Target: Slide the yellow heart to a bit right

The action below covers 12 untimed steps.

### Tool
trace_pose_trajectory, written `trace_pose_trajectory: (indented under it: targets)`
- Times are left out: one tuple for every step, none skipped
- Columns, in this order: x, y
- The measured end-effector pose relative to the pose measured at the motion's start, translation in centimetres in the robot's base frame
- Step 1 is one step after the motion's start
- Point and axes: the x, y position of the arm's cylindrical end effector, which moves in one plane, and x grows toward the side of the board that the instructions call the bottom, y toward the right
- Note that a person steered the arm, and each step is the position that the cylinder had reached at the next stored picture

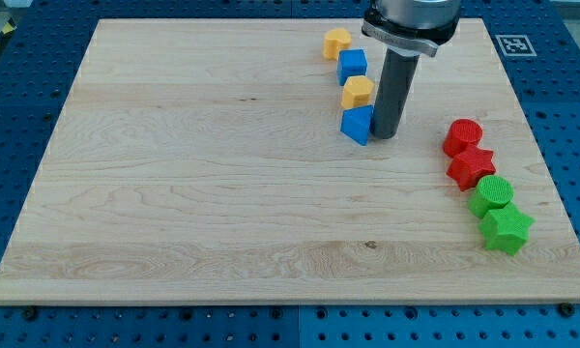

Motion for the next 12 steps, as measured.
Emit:
trace_pose_trajectory:
  targets:
    - [0.0, 0.9]
    - [0.0, 3.0]
    - [0.0, 3.7]
    - [-0.2, 3.7]
    - [-1.7, 3.8]
    - [-4.7, 4.0]
    - [-9.7, 4.0]
    - [-15.7, 4.1]
    - [-21.0, 2.9]
    - [-22.7, -0.1]
    - [-22.4, -4.4]
    - [-21.1, -8.8]
